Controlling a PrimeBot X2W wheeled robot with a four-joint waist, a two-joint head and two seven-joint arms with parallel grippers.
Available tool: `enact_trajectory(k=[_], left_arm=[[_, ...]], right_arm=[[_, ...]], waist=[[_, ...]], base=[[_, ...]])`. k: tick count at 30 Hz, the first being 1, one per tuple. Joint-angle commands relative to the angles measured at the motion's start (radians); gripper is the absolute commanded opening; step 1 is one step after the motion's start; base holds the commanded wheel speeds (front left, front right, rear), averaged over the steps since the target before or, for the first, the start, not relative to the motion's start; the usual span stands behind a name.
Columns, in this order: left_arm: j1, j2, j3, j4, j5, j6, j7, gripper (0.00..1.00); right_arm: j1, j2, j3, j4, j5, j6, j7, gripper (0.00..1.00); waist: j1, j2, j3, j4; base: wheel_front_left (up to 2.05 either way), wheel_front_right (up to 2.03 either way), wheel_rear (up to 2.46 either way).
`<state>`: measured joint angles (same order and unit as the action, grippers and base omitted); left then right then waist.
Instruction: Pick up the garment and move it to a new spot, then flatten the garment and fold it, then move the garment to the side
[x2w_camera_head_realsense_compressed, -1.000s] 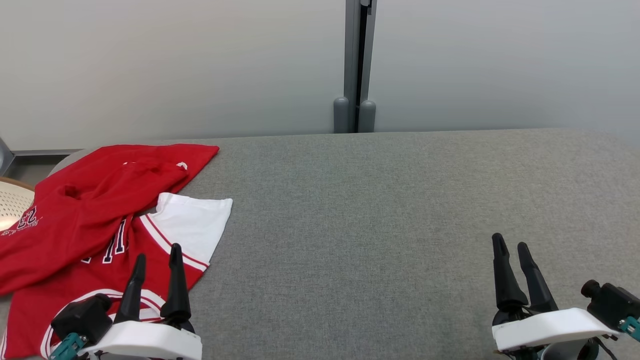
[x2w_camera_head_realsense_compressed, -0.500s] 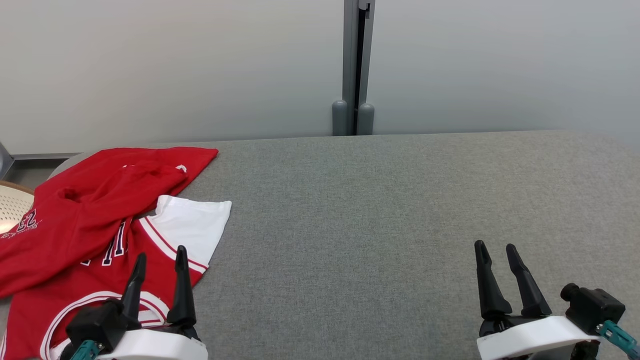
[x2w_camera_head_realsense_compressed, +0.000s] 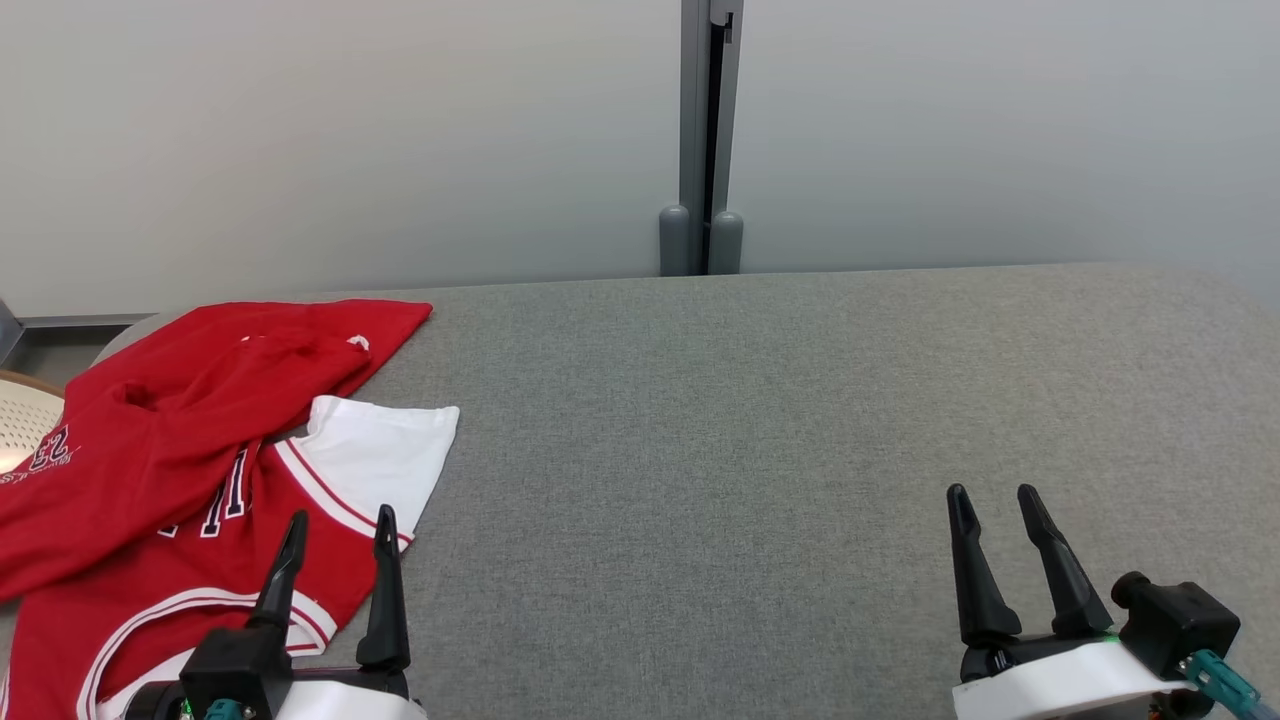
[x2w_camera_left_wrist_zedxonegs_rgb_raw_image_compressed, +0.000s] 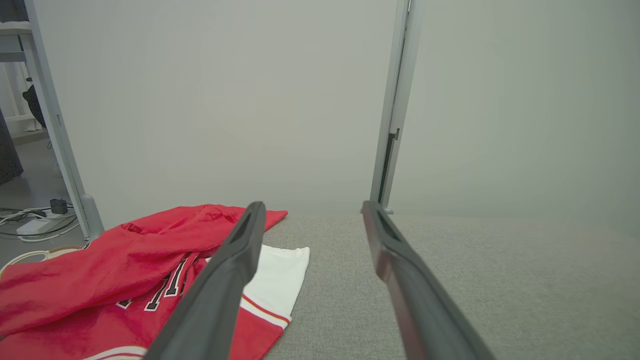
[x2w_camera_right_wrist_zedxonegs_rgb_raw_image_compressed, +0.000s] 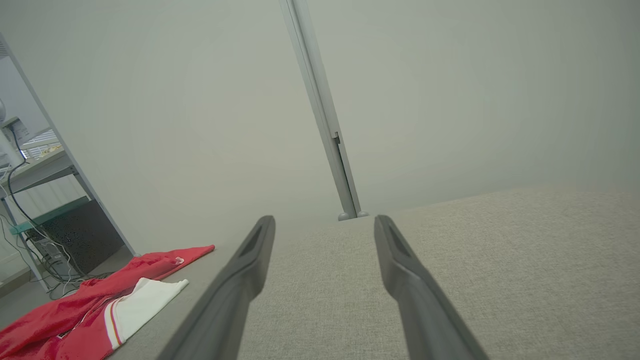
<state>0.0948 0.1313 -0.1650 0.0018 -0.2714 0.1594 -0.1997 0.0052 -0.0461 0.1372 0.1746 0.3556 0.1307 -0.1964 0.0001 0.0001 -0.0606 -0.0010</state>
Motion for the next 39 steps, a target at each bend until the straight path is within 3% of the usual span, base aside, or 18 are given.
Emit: enact_trajectory(k=[1, 11, 24, 39], left_arm=[[-0.002, 0.006, -0.001, -0.005, 0.018, 0.003, -0.007, 1.0], [0.019, -0.003, -0.004, 0.02, 0.086, -0.029, -0.028, 1.0], [0.037, -0.033, 0.033, 0.083, 0.168, -0.105, -0.051, 1.0], [0.045, -0.06, 0.058, 0.087, 0.245, -0.132, -0.066, 1.0]], right_arm=[[0.007, -0.005, -0.003, -0.005, -0.022, 0.0, -0.012, 1.0], [0.01, -0.006, -0.024, 0.039, -0.125, 0.0, -0.031, 1.0], [0.013, -0.006, -0.005, 0.067, -0.224, 0.0, -0.055, 1.0], [0.016, -0.006, -0.001, 0.083, -0.279, 0.0, -0.07, 1.0]], waist=[[0.0, -0.0001, -0.001, 0.0], [0.0, -0.0001, -0.004, -0.001], [-0.0001, -0.0001, -0.016, -0.002], [-0.0001, -0.0001, -0.026, -0.001]], base=[[0.0, 0.0, 0.0], [0.0, 0.0, 0.0], [0.0, 0.0, 0.0], [0.0, 0.0, 0.0]])
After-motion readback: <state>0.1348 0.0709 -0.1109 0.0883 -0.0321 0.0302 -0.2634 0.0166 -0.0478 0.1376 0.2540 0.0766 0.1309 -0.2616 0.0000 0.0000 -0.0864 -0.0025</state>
